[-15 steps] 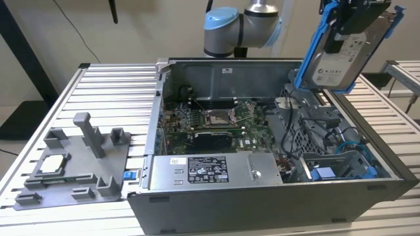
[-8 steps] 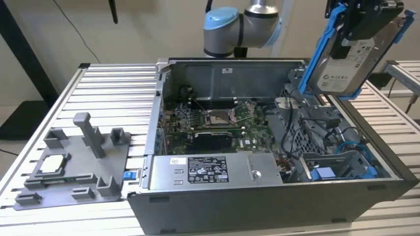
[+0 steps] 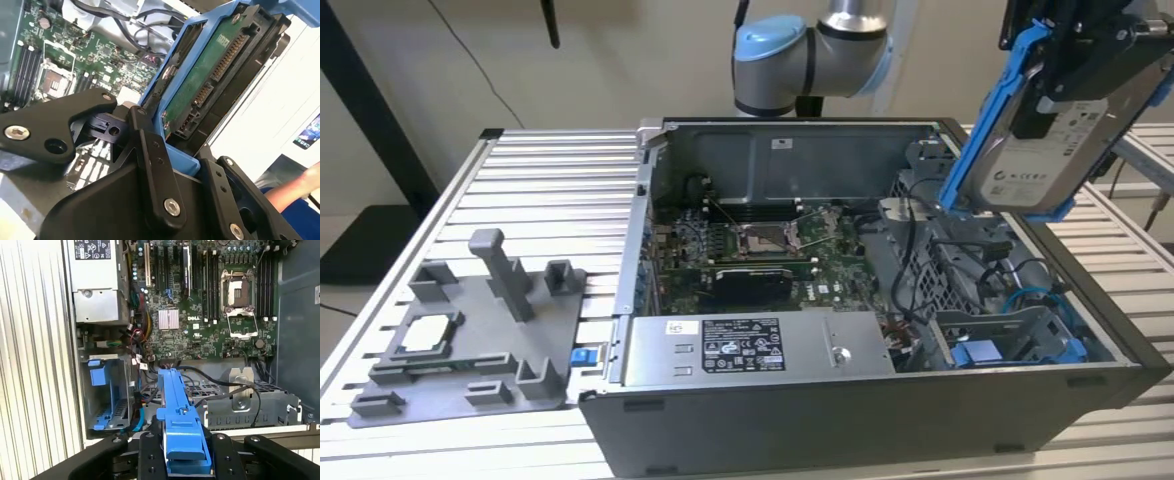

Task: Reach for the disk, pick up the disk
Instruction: 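Pick up the disk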

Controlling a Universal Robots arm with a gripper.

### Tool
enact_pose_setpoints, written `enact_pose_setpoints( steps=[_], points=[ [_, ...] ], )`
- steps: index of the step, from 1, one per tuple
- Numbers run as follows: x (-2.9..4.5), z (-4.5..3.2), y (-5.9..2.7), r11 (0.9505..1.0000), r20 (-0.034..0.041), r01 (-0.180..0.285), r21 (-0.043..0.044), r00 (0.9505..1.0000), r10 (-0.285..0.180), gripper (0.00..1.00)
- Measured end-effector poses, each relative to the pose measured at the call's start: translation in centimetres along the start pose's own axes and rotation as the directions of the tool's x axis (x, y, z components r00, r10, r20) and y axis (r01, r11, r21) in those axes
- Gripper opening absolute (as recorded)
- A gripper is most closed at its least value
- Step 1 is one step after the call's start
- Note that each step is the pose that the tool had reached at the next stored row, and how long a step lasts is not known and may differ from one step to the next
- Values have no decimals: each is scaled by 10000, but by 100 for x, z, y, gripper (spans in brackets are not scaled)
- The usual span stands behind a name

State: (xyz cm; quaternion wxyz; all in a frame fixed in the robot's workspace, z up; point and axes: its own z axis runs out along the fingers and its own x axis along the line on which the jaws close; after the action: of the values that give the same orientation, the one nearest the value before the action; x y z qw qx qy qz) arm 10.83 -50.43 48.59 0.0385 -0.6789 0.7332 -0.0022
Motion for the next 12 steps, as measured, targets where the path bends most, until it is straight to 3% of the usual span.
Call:
enact_pose_setpoints(
  steps=[12],
  points=[
    [423,-22,-33,10000,77,-5,-6,10000,5,0]
  ],
)
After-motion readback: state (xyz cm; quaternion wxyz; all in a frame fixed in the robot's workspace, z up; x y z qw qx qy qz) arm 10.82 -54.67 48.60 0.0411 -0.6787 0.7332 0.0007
